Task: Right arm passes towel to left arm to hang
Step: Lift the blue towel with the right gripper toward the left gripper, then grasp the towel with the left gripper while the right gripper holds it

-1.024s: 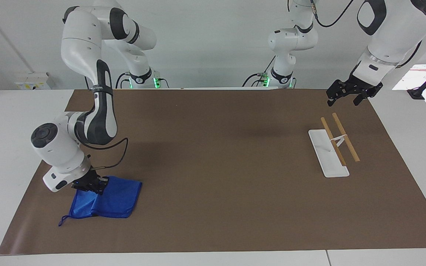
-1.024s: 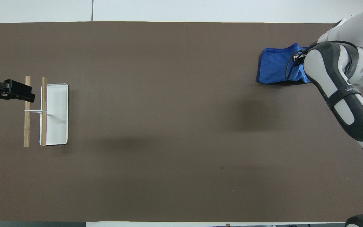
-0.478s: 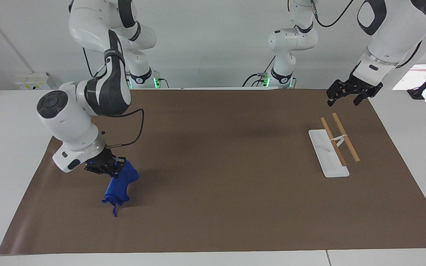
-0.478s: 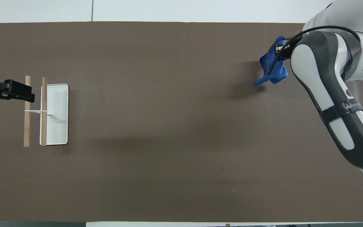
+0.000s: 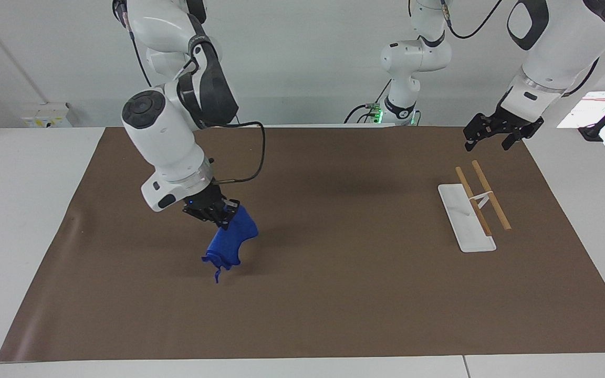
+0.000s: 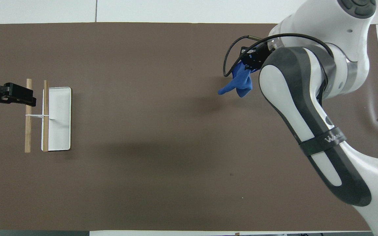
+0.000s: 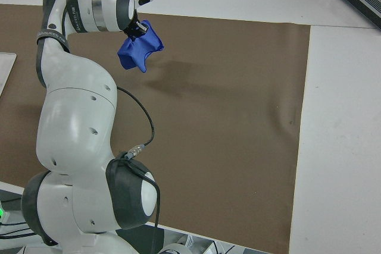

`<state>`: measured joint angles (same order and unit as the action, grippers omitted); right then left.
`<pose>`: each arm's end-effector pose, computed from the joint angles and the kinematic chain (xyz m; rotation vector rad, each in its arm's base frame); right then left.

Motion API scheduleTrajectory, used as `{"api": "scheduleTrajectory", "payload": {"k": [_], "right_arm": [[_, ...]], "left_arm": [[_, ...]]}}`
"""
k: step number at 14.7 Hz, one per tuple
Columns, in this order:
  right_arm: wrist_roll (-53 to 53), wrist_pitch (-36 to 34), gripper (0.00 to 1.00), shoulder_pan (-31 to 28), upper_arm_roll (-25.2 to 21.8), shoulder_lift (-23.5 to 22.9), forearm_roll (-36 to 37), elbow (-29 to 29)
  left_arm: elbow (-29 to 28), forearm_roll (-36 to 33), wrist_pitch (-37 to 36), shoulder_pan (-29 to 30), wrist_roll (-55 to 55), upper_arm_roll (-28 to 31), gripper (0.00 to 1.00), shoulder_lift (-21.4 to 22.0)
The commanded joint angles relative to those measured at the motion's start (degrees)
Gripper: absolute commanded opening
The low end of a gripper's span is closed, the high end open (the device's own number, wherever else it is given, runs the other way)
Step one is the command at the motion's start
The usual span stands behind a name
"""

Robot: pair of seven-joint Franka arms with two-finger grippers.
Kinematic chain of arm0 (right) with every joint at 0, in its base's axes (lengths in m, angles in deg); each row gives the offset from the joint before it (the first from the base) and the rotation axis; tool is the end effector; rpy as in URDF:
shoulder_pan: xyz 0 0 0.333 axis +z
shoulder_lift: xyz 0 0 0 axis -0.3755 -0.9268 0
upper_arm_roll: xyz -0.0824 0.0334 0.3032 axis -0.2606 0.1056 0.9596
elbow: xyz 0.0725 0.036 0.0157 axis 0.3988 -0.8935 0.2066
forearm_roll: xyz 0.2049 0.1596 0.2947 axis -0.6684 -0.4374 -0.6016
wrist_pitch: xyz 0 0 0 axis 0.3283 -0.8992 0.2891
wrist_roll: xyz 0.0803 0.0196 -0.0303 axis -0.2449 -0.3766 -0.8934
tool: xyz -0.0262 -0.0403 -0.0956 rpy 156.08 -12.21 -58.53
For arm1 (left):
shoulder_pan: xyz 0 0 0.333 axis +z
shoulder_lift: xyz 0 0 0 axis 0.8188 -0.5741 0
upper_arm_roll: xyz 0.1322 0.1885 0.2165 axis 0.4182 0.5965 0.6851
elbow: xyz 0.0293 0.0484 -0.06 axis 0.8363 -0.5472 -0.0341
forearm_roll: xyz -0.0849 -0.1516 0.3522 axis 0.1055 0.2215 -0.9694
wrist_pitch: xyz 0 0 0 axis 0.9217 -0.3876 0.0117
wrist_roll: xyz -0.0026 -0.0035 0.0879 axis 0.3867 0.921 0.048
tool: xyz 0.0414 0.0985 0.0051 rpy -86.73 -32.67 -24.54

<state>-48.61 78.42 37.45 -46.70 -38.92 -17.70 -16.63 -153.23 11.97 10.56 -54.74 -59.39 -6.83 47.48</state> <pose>0.6588 0.2027 0.4945 -2.8895 0.4210 -0.0277 0.5464 -0.0402 0.6102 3.1212 -0.0675 -0.0720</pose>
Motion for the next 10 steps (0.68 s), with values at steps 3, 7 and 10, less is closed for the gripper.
{"api": "scheduleTrajectory", "payload": {"k": [3,7,10], "right_arm": [[23.16,2.2,0.0,6.91,0.99,-0.18,-2.23,3.55],[35.05,11.59,0.0,11.49,0.91,-0.18,-10.3,3.12],[40.6,14.96,0.0,14.12,1.0,-0.36,-11.11,2.76]], "left_arm": [[-1.34,-1.08,0.0,-0.84,-0.68,0.01,1.0,1.39],[-1.61,-0.29,-0.09,-1.02,-1.46,-0.16,1.0,1.48],[-1.7,7.07,0.96,-1.02,-9.61,-0.07,1.0,1.22]]}}
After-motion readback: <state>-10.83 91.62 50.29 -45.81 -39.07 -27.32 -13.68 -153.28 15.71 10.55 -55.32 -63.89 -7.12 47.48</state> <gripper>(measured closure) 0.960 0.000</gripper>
